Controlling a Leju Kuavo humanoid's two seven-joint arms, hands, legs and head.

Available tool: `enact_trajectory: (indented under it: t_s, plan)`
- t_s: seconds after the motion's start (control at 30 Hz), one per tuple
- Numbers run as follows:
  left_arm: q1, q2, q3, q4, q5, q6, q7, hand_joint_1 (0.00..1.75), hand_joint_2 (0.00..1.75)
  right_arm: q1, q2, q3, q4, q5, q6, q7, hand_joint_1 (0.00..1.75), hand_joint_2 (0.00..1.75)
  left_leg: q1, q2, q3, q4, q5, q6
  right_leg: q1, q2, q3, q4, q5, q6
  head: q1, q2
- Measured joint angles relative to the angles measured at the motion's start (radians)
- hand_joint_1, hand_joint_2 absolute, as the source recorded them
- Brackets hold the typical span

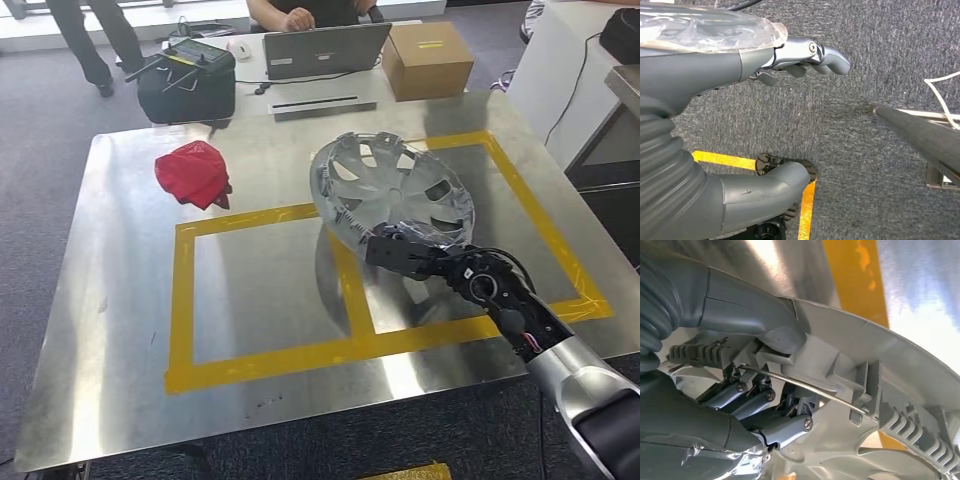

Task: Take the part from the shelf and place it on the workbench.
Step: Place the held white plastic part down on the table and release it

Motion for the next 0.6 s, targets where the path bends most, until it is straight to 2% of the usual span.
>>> enact_trajectory:
  t_s: [0.23,0.37,0.6]
  plan:
    - [0.001,0.000,0.000,0.000,0.003,0.000,0.000,0.00,1.75,-0.020,0.000,0.000,0.091,0.017,0.000,0.000,1.75,1.75,0.000,0.000,0.000,0.000,0.000,0.000,0.000,0.000,0.000,0.000,0.000,0.000,0.000,0.000]
    - [0.002,0.000,0.000,0.000,0.006,-0.003,0.000,0.00,1.75,-0.029,0.000,0.000,0.136,0.028,-0.005,-0.012,0.00,0.00,0.000,0.000,0.000,0.000,0.000,0.000,0.000,0.000,0.000,0.000,0.000,0.000,0.000,0.000]
    - [0.003,0.000,0.000,0.000,0.013,-0.018,-0.013,0.00,1.75,-0.040,0.000,-0.001,0.184,0.038,-0.017,-0.033,0.00,0.00,0.000,0.000,0.001,0.000,0.000,0.000,0.000,0.000,0.001,0.000,0.000,0.000,0.000,0.000]
